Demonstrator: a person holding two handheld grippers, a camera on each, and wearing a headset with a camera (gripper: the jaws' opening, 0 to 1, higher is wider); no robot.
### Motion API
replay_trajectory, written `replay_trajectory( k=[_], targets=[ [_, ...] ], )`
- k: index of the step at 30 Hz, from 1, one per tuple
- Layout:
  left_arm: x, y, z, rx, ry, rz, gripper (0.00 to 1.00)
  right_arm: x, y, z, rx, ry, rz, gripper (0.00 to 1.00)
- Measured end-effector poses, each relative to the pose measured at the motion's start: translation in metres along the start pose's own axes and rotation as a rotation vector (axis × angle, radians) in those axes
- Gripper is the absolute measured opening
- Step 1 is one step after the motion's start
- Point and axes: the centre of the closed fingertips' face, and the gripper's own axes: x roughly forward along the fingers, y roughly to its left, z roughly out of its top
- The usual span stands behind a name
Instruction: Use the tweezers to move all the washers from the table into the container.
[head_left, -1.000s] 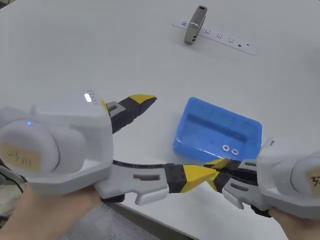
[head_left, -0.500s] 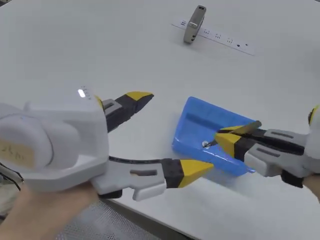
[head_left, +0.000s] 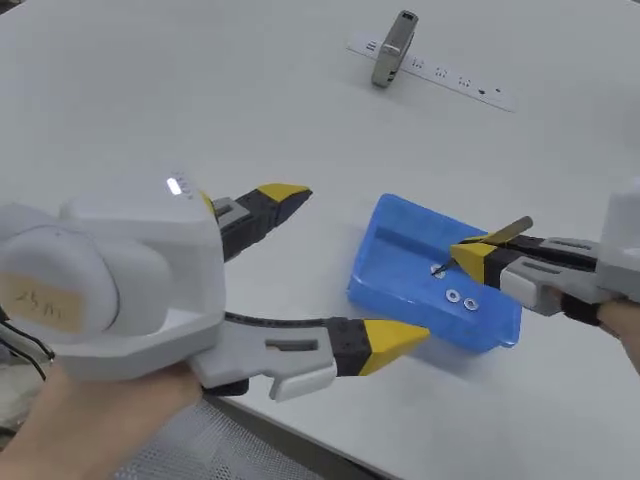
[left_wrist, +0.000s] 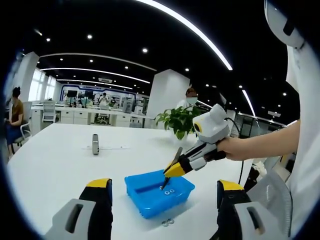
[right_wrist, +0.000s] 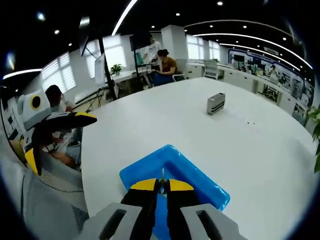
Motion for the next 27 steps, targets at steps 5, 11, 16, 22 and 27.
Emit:
replay_trajectory(
  k=[5,11,16,22,27],
  targets=[
    [0.0,0.001,-0.001,0.001,0.005,0.003,0.87,0.011,-0.005,-0.015,0.04,0.045,0.012,0.03],
    [0.0,0.002,-0.003,0.005,0.011,0.003,0.87,0.015,-0.008,-0.024,0.061,0.064,0.005,0.03],
    [0.0,0.002,-0.004,0.007,0.017,0.001,0.87,0.014,-0.01,-0.024,0.073,0.059,-0.003,0.03],
    [0.0,0.001,-0.004,0.005,0.019,-0.004,0.87,0.007,-0.007,-0.019,0.073,0.04,-0.001,0.03],
    [0.0,0.002,-0.005,0.006,0.02,-0.002,0.87,-0.006,0.006,-0.001,0.049,-0.015,0.019,0.03]
  ],
)
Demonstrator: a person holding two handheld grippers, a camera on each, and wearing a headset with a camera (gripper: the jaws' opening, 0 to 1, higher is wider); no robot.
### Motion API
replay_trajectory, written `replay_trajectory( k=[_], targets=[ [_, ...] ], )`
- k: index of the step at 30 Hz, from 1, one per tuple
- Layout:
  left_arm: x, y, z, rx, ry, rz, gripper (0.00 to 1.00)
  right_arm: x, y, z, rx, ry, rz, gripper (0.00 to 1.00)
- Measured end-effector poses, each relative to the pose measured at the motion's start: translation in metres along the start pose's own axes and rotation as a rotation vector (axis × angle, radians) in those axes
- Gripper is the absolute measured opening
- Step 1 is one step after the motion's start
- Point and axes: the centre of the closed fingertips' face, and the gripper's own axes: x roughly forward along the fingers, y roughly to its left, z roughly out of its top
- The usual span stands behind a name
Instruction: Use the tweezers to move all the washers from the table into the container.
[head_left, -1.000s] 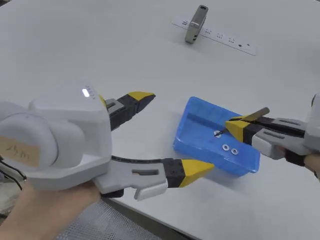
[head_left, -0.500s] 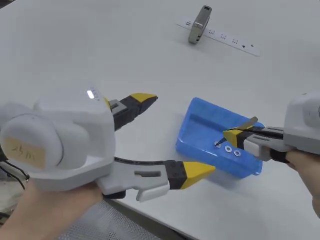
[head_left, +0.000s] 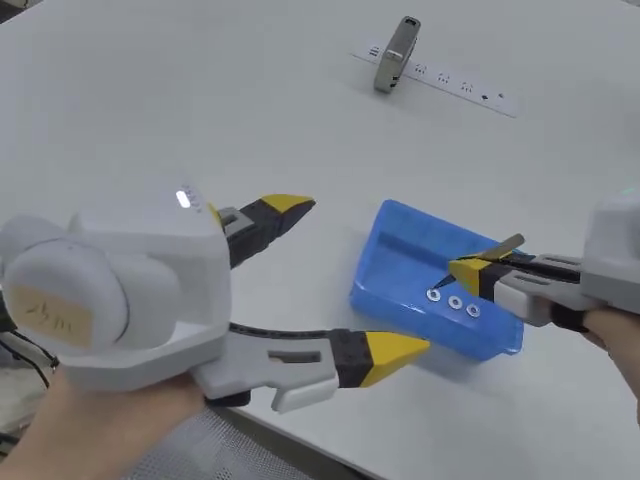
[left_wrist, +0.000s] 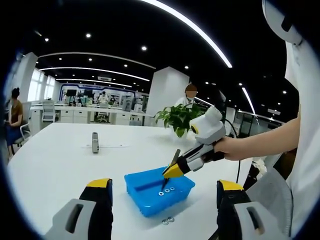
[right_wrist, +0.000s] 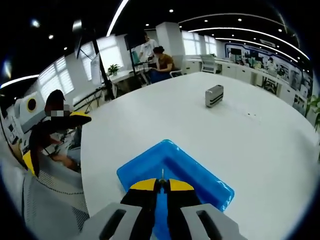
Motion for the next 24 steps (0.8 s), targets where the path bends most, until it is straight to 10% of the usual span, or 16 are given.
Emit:
replay_trajectory(
  k=[10,24],
  targets=[
    [0.0,-0.002,-0.001,0.006,0.005,-0.005,0.87,-0.012,0.049,0.01,-0.146,-0.03,0.124,0.03],
    [0.0,-0.001,0.0,0.005,0.002,-0.003,0.87,0.016,0.071,-0.039,-0.166,0.125,0.212,0.03]
  ],
)
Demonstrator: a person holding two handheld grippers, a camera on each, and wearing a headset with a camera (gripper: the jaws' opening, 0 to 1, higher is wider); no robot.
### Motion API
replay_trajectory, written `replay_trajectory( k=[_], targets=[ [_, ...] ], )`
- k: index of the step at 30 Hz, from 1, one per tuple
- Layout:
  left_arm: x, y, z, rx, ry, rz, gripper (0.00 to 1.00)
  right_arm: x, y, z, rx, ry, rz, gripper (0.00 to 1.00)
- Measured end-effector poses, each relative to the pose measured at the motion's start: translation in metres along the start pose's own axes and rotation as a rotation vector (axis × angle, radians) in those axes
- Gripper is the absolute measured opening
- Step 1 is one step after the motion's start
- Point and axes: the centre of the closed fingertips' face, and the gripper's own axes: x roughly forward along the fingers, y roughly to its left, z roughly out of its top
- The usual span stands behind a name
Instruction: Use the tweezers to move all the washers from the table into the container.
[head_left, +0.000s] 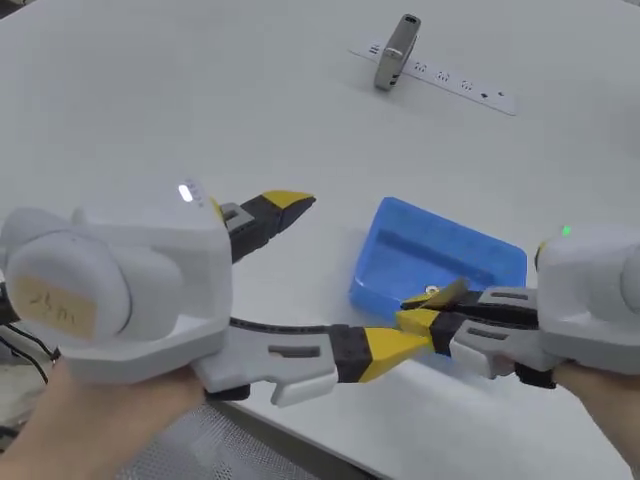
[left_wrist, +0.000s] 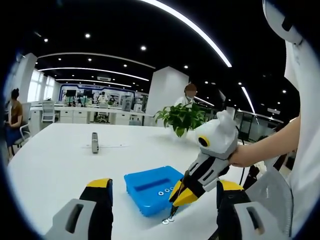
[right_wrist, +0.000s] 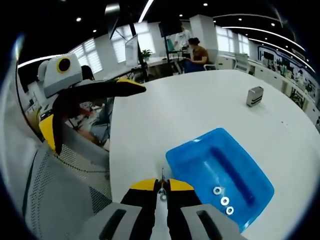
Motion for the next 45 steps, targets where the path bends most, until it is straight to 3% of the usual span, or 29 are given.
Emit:
replay_trajectory(
  k=[14,17,20,24,30,37,45],
  targets=[
    [0.0,-0.001,-0.001,0.003,0.006,-0.003,0.87,0.01,0.003,-0.014,-0.06,0.079,0.019,0.03],
    [0.0,0.0,-0.001,0.004,0.006,-0.002,0.86,0.011,0.005,-0.014,-0.082,0.082,0.022,0.03],
    [0.0,0.0,-0.001,0.005,0.006,-0.002,0.86,0.009,0.009,-0.016,-0.155,0.099,0.025,0.03],
    [0.0,-0.001,-0.001,0.006,0.006,-0.002,0.86,0.006,0.013,-0.016,-0.17,0.098,0.031,0.03],
    [0.0,-0.001,-0.001,0.004,0.005,-0.004,0.86,-0.008,0.018,-0.004,-0.189,0.084,0.03,0.03],
    [0.001,-0.001,-0.001,0.008,0.008,-0.005,0.86,-0.027,0.017,0.021,-0.225,0.045,0.014,0.03],
    [0.001,-0.001,-0.002,0.01,0.012,-0.005,0.86,-0.038,0.007,0.051,-0.192,-0.025,-0.001,0.03]
  ],
)
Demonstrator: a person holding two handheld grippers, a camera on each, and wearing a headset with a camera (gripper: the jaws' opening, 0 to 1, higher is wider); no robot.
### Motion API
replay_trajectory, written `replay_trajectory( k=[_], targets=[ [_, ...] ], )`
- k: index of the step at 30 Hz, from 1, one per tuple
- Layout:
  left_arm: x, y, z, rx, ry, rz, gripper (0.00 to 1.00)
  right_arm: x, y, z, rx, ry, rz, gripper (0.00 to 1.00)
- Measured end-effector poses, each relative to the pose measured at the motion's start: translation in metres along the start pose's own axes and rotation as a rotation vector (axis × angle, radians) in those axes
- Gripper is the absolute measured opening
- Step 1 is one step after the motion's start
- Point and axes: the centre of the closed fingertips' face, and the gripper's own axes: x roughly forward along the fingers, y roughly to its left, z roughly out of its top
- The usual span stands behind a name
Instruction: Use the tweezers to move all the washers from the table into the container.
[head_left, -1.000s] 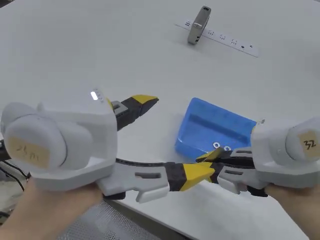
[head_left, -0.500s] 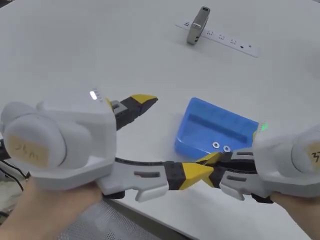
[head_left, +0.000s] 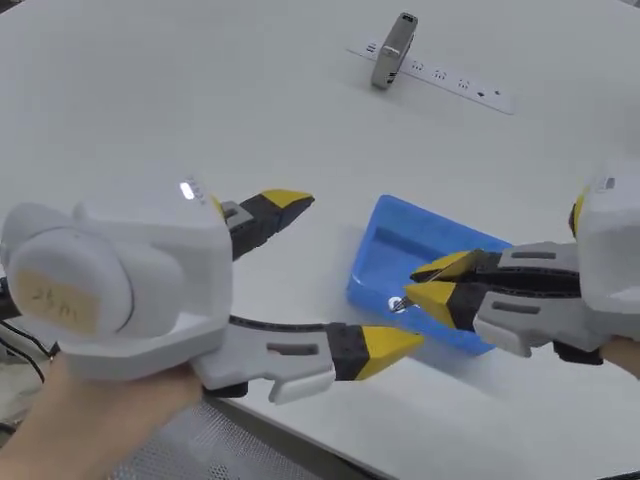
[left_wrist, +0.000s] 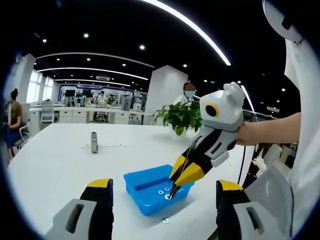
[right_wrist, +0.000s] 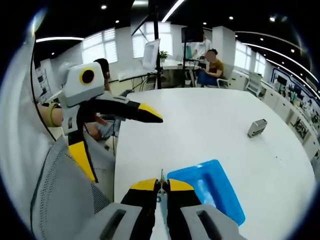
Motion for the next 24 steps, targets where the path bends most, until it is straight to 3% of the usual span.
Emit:
replay_trajectory(
  k=[8,12,18,22,24],
  targets=[
    [0.0,0.001,0.0,-0.001,0.0,0.002,0.85,0.003,-0.038,0.002,0.034,-0.009,-0.112,0.03],
    [0.0,0.0,-0.001,0.001,0.002,0.0,0.85,0.011,-0.055,-0.009,0.079,0.027,-0.159,0.03],
    [0.0,0.0,-0.001,0.001,0.006,-0.001,0.85,0.028,-0.067,-0.028,0.183,0.039,-0.147,0.03],
    [0.0,-0.002,-0.002,0.004,0.009,-0.012,0.85,0.035,-0.071,-0.045,0.219,0.084,-0.155,0.03],
    [0.001,-0.003,-0.003,0.007,0.015,-0.014,0.85,0.038,-0.071,-0.048,0.258,0.063,-0.153,0.03]
  ],
)
